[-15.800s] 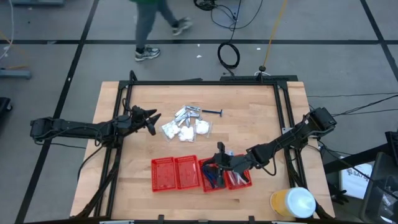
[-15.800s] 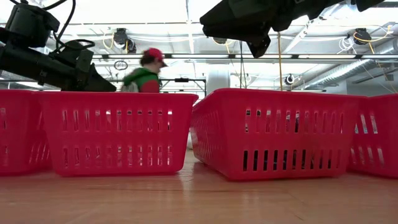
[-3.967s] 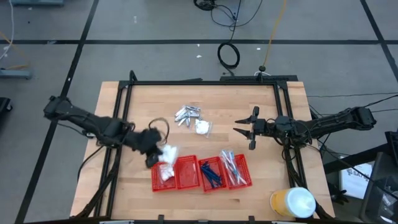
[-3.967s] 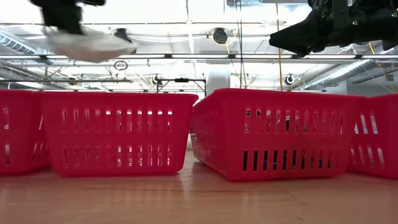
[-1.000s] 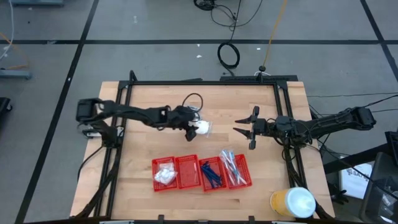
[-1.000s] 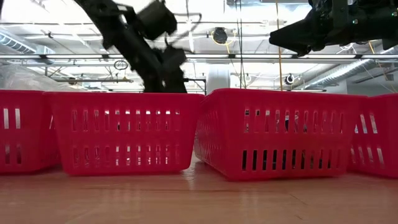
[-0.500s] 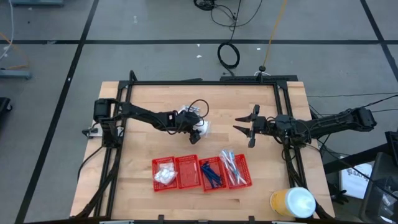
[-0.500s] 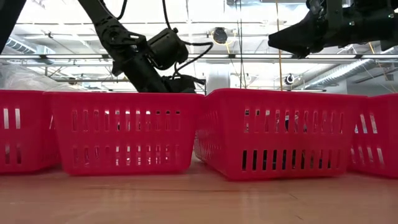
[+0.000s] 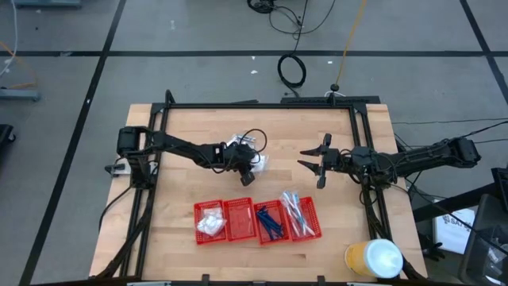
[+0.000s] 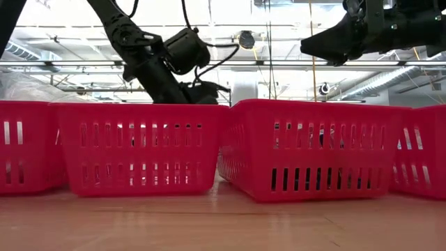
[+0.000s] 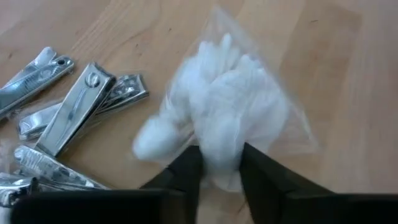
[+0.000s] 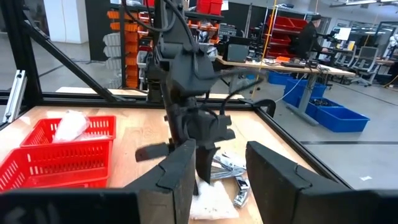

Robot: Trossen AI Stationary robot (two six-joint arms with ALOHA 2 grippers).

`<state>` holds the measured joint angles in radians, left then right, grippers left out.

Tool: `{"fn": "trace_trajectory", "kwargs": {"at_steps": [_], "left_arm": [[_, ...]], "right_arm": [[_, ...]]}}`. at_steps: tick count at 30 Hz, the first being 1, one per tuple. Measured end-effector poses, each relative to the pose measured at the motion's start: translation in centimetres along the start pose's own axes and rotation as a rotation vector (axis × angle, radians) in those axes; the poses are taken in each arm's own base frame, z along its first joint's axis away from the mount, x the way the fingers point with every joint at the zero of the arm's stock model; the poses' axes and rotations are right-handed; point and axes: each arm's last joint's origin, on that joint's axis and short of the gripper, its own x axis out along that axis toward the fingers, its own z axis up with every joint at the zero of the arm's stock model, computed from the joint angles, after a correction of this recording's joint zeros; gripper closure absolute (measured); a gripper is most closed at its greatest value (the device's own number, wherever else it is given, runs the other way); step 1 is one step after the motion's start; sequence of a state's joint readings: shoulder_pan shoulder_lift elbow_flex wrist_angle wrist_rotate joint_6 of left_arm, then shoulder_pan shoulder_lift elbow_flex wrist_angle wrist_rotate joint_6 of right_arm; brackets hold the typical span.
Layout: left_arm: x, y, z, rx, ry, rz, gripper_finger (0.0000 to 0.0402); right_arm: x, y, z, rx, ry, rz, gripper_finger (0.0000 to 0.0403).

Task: Pick & Place Travel size toiletries
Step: Put the white cotton packs into the left red bin

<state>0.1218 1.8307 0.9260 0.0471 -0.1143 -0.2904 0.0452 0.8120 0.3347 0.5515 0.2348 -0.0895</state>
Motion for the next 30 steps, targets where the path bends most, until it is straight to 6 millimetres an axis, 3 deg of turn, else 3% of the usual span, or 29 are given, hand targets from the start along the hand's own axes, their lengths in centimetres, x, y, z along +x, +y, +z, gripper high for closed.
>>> {"fn": "trace_trajectory", "kwargs": {"at_steps": [5,10,14,19,25,30], "left_arm": [[-3.0,-0.7,1.3,0.038,-0.055,-0.031,0.0389],[-9.0,-2.2,1.9,0.086,-0.067,-0.081,0.0385],[-14.4,-4.4,0.1,0.182,0.01,-0.178,0.0397],[-19.4,-7.2,-3.6,0.07,0.157,-0.259,0.0387],[-21.6,-11.0,-8.1,0.008,0.232,-0.223,0.0396],[-19.8,-13.4,-10.6,0.041,0.267,-0.155,0.0396]], "right_arm": [[0.0,0.0,0.0,-0.001,0.003,0.001,0.0273],[0.0,0.0,0.0,0.0,0.002,0.001,0.0273],[0.0,0.0,0.0,-0.001,0.003,0.001,0.0273],[0.0,0.0,0.0,-0.002,0.003,0.001,0.0273],[0.0,0.0,0.0,-0.007,0.003,0.004,0.0273],[0.0,0.0,0.0,-0.009,0.003,0.004,0.0273]]}}
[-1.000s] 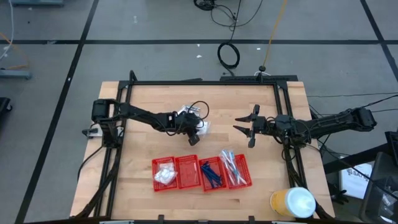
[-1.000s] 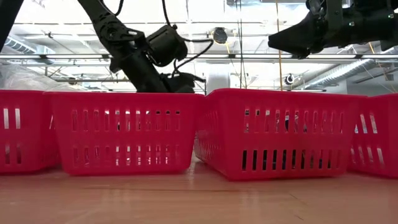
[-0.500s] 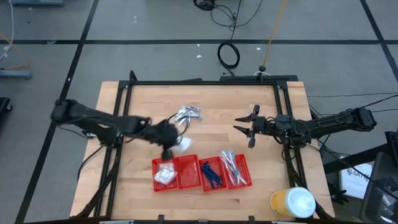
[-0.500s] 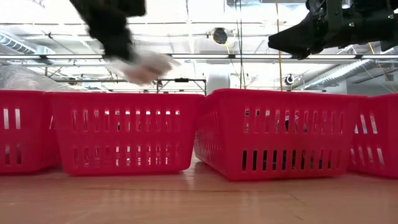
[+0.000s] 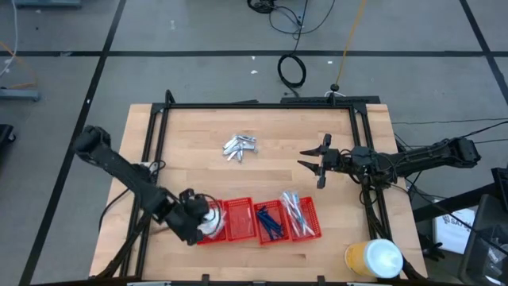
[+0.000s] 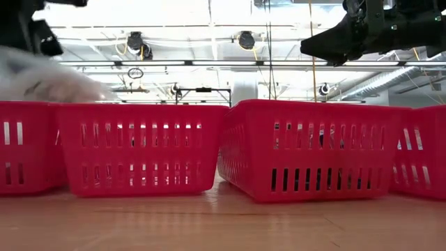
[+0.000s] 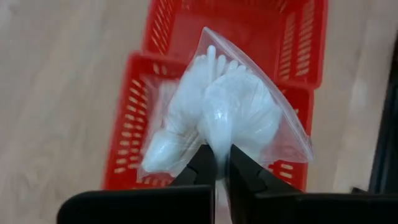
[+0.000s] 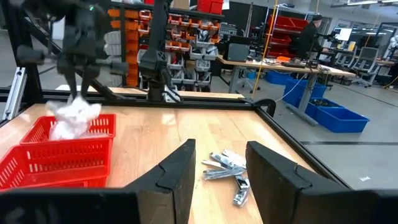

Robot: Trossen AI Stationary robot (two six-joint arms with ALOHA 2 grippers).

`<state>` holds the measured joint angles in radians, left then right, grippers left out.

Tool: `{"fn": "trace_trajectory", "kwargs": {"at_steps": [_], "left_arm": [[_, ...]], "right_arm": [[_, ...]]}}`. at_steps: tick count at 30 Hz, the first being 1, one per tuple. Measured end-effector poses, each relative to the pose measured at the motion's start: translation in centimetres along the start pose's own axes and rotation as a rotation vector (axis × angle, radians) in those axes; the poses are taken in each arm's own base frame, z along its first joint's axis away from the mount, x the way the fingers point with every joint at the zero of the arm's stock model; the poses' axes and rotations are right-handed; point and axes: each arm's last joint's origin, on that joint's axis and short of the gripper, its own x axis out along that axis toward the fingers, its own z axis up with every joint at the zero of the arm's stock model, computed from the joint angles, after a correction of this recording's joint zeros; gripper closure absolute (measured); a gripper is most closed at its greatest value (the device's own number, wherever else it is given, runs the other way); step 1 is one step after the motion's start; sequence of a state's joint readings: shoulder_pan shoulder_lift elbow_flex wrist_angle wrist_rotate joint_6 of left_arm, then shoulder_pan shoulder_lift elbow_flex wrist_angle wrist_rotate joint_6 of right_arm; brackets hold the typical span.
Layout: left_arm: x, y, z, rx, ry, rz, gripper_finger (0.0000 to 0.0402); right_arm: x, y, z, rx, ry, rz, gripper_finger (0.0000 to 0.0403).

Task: Pick & Place Travel size toiletries
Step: Put the white cotton packs into the left red bin

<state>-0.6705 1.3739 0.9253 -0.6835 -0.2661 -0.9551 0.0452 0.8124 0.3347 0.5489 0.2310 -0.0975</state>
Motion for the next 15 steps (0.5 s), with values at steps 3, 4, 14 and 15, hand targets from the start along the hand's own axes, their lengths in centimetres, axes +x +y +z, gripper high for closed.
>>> {"fn": "trace_trajectory", "kwargs": {"at_steps": [3,4,14,15], "left_arm": [[1.9,-0.4,-0.4,-0.011,0.059,0.041,0.0397],[2.5,-0.4,-0.5,-0.009,0.075,0.056,0.0394],[6.1,0.2,0.2,-0.05,0.235,0.06,0.0396],[6.1,0.3,0.3,-0.055,0.235,0.061,0.0398]], "right_arm": [[0.0,0.0,0.0,0.001,-0.004,0.0,0.0273],[0.0,0.0,0.0,0.003,-0.004,0.0,0.0273],[0.0,0.0,0.0,0.026,-0.001,0.003,0.0273],[0.0,0.0,0.0,0.026,0.0,0.003,0.0273]]}}
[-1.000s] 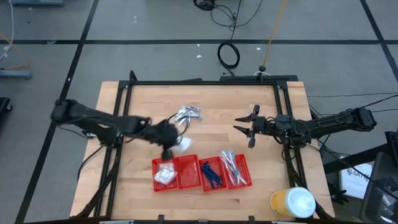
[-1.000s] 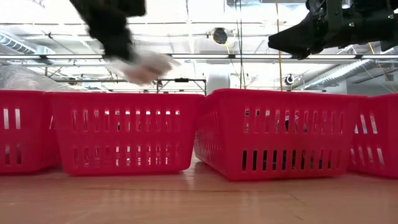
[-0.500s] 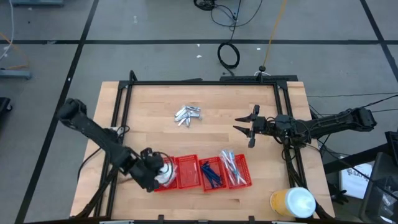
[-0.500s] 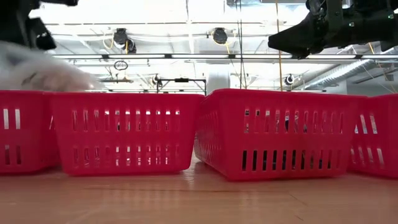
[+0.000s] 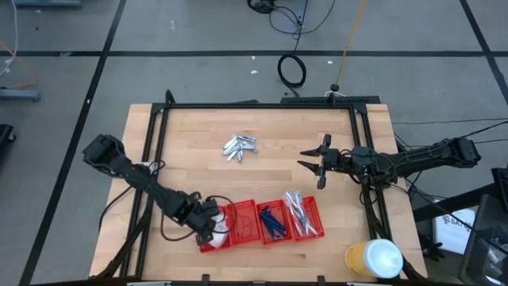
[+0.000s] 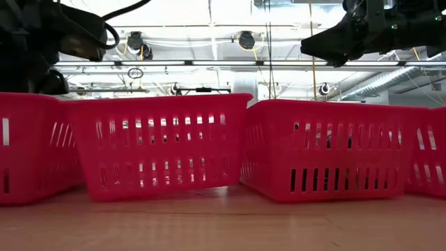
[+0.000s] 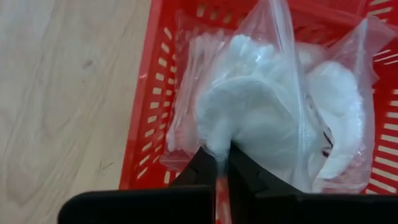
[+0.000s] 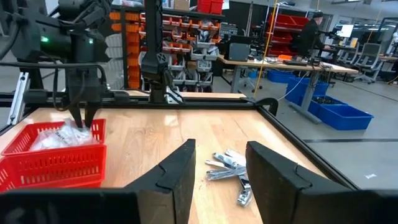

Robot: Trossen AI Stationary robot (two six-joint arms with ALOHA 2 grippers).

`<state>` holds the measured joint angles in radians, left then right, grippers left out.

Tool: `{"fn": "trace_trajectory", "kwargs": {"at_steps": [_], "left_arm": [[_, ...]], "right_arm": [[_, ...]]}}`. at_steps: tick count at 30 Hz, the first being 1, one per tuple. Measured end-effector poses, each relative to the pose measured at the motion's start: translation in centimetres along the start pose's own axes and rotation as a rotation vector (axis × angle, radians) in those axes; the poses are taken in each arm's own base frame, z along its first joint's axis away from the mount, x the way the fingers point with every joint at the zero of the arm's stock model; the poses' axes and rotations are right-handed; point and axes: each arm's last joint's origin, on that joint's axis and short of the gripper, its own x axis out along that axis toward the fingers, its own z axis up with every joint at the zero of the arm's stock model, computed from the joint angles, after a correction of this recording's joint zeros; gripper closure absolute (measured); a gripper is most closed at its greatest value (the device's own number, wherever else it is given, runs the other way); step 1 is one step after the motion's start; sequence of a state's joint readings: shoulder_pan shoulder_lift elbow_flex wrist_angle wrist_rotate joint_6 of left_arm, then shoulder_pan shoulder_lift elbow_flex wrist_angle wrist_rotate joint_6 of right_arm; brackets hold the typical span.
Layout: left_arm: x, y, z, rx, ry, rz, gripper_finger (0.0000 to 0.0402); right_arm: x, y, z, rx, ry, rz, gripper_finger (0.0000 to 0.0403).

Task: Pick & Place Travel size toiletries
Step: Put the white cotton packs into the left red bin, then put the silver nail cutter into the middle left red bin

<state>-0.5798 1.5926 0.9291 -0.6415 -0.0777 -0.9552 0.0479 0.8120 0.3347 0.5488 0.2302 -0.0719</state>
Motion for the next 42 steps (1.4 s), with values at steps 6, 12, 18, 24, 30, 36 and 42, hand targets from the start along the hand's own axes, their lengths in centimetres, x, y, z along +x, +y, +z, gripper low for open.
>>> {"fn": "trace_trajectory", "kwargs": {"at_steps": [6,12,18,24,30,36,42], "left_arm": [[-1.9,0.7,0.6,-0.066,-0.058,-0.03,0.0371],[-3.3,1.3,0.3,-0.165,-0.092,-0.011,0.0316],[-3.4,1.5,0.1,-0.196,-0.082,-0.001,0.0255],[-3.4,1.3,-0.1,-0.127,-0.035,-0.033,0.0213],[-4.7,1.3,0.1,-0.099,-0.101,-0.084,0.0198],[-5.6,1.4,0.2,-0.066,-0.125,-0.115,0.0203],[-7.0,2.0,0.4,-0.002,-0.177,-0.144,0.0202]], "right_arm": [[0.0,0.0,0.0,-0.001,0.0,0.0,0.0273],[0.0,0.0,0.0,-0.002,0.0,0.0,0.0273],[0.0,0.0,0.0,-0.003,0.001,0.0,0.0273],[0.0,0.0,0.0,-0.003,0.001,0.0,0.0273],[0.0,0.0,0.0,0.0,0.0,0.0,0.0273],[0.0,0.0,0.0,0.008,0.0,0.0,0.0273],[0.0,0.0,0.0,0.009,-0.003,0.0,0.0273]]}}
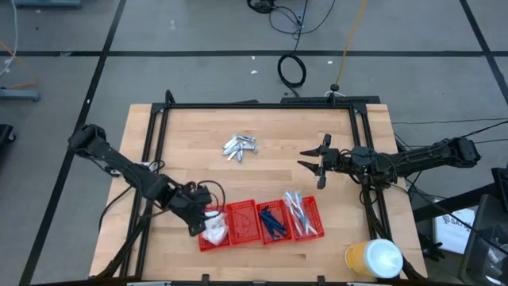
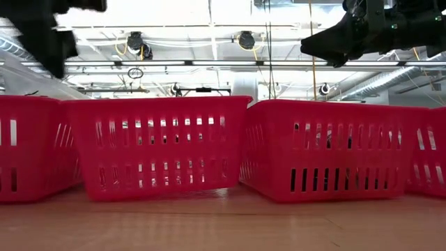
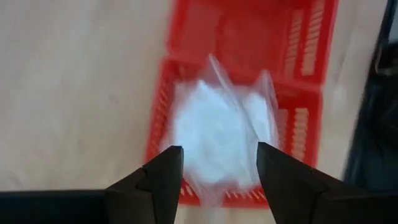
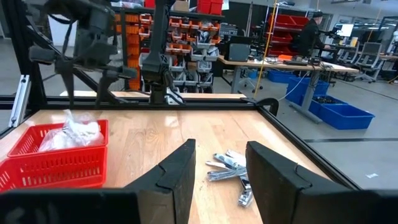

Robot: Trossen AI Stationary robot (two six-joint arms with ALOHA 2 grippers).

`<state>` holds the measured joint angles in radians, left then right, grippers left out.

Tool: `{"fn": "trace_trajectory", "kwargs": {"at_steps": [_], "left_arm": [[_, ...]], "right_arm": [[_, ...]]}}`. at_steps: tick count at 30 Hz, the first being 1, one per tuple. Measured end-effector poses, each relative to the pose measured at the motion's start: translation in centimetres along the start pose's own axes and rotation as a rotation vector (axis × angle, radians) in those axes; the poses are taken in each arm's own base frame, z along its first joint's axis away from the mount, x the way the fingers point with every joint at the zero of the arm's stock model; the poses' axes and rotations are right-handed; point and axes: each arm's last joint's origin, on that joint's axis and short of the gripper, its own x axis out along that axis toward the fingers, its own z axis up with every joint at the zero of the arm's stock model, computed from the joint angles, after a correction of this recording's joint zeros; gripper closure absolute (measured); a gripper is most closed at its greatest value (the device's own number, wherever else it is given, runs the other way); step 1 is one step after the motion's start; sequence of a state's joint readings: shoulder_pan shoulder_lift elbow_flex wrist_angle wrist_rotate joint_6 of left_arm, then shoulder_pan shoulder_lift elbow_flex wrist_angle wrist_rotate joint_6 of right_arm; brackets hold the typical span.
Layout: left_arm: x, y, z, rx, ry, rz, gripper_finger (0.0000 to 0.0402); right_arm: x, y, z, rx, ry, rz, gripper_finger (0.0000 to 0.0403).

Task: Pick & Place Travel size toiletries
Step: Put the silver nail cutter into the middle left red bin

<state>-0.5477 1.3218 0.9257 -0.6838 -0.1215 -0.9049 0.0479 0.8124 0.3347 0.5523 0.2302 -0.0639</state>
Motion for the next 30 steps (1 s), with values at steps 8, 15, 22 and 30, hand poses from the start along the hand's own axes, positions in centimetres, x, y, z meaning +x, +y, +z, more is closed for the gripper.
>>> {"fn": "trace_trajectory", "kwargs": {"at_steps": [8,15,22,30], "left_arm": [[-3.9,1.5,1.5,-0.042,-0.417,0.147,0.0203],[-4.8,3.4,4.4,-0.033,-0.635,0.317,0.0208],[-5.0,8.5,8.1,-0.032,-0.597,0.462,0.0202],[-2.4,14.5,11.8,-0.048,-0.475,0.579,0.0213]], "right_arm": [[0.0,0.0,0.0,0.0,0.0,0.0,0.0273],[0.0,0.0,0.0,-0.005,0.003,-0.001,0.0273],[0.0,0.0,0.0,-0.029,0.003,-0.003,0.0273],[0.0,0.0,0.0,-0.016,0.003,-0.004,0.0273]]}}
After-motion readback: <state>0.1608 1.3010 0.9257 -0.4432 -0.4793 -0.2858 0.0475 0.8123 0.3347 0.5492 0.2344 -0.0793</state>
